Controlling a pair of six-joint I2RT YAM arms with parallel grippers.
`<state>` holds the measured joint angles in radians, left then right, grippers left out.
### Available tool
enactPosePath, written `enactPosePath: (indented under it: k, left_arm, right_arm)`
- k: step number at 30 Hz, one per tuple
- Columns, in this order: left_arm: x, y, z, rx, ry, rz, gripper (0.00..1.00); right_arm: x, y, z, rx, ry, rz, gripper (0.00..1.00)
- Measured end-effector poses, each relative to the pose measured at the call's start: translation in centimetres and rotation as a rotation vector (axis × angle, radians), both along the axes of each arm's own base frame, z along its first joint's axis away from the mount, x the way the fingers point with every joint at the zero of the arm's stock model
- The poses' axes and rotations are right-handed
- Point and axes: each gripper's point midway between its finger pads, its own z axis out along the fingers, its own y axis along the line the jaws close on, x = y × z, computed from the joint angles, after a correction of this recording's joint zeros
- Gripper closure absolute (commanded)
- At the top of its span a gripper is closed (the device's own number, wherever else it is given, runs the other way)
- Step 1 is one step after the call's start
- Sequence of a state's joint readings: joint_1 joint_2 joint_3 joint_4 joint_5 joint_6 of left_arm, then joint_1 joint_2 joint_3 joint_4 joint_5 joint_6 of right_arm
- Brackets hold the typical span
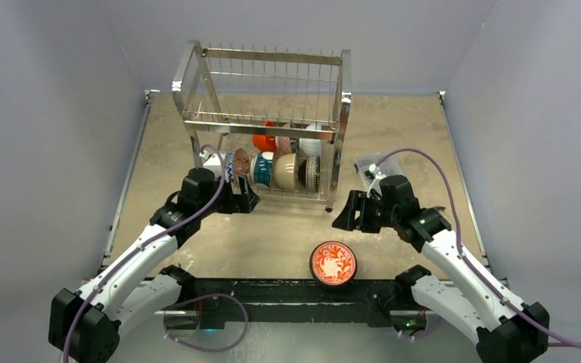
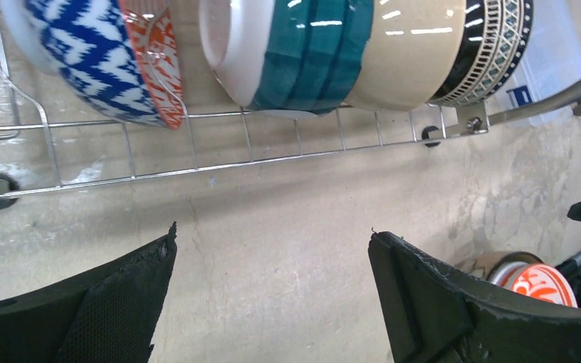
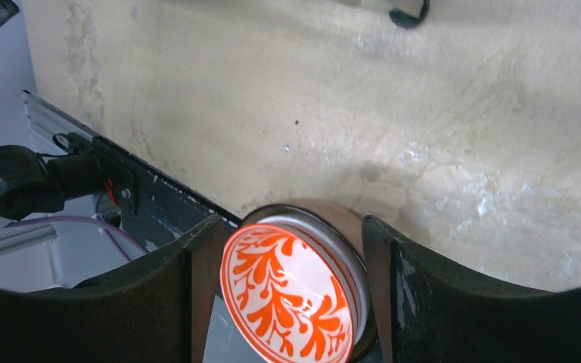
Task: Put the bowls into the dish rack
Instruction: Move the bowl to the center of the board.
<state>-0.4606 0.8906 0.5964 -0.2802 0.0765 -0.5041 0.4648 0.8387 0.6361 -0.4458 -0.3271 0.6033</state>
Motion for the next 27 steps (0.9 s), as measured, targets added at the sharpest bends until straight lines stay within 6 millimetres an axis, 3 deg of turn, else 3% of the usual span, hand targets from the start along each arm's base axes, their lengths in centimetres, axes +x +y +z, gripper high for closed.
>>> enactPosePath:
  k: [6,8,13,20,27]
  left_arm:
    - [-1.0,-2.1,-0.2,-0.069,0.023,-0.076,0.02]
    - [-1.7,-3.2,-0.5,-0.087,0.035,-0.108,0.02]
    - [-4.3,-6.9,-1.1,-0.11,0.067,-0.222,0.02]
    - [-7.3,-11.0,-3.1,-0.09,0.124,-0.336,0.01]
    - [-8.2,-12.9,-2.4,-0.124,0.116,-0.37,0.02]
  right_arm:
    - [-2.4,-1.1,-1.4,-0.043,0.117,-0.008,0.28]
    - [-3.2,-1.4,-2.1,-0.061,0.16,-0.008,0.22]
    - [-5.6,-2.4,-4.9,-0.112,0.271,0.002,0.21]
    - [-8.3,-2.2,-7.7,-0.097,0.404,0.063,0.33]
    - [-7.5,0.1,-7.6,-0.006,0.398,0.122,0.41]
